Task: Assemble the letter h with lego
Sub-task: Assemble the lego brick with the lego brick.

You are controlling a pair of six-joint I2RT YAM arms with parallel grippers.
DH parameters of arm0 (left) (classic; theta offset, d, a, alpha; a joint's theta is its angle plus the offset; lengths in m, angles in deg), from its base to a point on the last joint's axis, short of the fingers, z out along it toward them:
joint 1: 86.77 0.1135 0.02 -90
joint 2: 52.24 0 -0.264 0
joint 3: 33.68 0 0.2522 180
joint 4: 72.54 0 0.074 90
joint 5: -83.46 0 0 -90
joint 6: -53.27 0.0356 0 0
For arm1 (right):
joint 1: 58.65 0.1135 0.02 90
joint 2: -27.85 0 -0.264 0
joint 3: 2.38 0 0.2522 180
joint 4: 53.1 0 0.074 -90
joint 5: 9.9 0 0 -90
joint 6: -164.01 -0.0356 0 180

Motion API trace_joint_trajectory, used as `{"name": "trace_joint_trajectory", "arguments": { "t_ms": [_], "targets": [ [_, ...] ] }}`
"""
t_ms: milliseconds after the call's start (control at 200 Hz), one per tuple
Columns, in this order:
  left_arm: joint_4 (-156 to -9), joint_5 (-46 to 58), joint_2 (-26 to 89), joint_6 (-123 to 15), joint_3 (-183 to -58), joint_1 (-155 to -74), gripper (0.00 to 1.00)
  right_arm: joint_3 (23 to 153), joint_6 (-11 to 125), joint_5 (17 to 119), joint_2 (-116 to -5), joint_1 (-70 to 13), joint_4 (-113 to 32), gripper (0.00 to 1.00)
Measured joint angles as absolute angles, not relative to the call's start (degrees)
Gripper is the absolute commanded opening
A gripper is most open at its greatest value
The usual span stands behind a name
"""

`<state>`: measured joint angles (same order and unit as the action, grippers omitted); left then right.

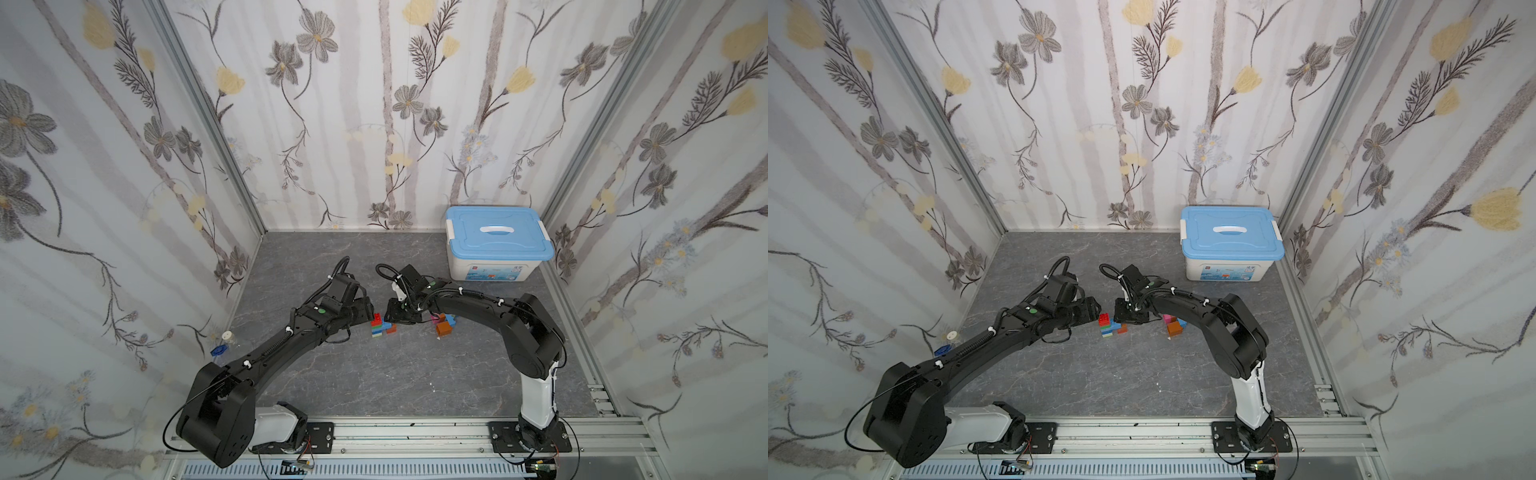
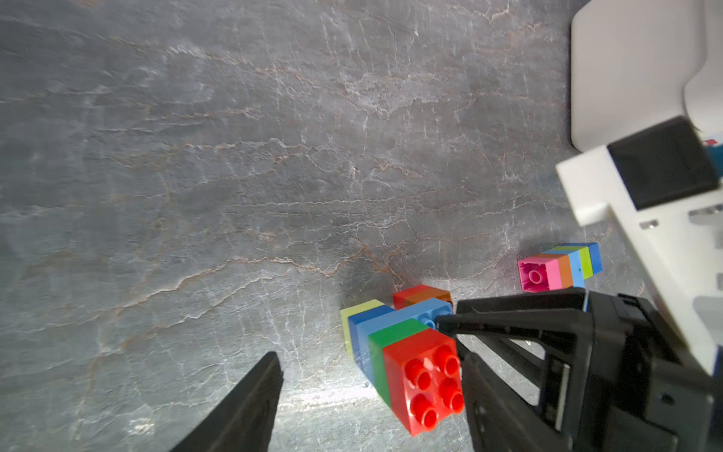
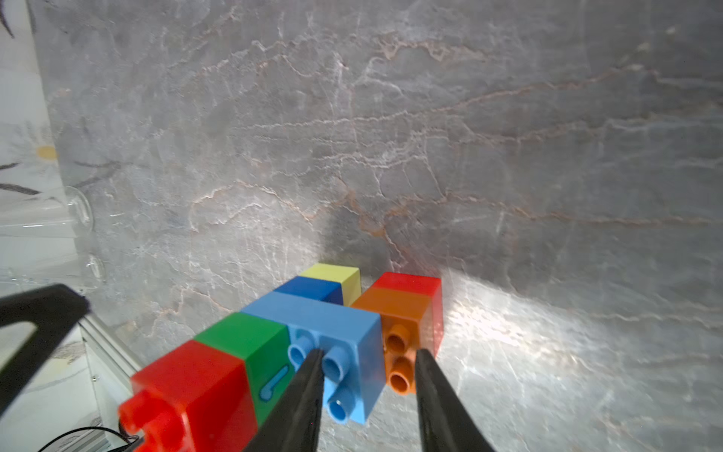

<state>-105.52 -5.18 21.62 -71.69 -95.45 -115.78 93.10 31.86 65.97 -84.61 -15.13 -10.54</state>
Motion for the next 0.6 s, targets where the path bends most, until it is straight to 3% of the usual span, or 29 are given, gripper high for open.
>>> {"name": "trace_joint_trajectory", "arguments": {
  "t_ms": [600],
  "targets": [
    [-103.27, -20.59, 15.59, -74.36, -85.77, -112.83, 0.87, 93.69, 32.77, 74.51, -75.85, -12.52, 0.06, 0.53]
  ]
}}
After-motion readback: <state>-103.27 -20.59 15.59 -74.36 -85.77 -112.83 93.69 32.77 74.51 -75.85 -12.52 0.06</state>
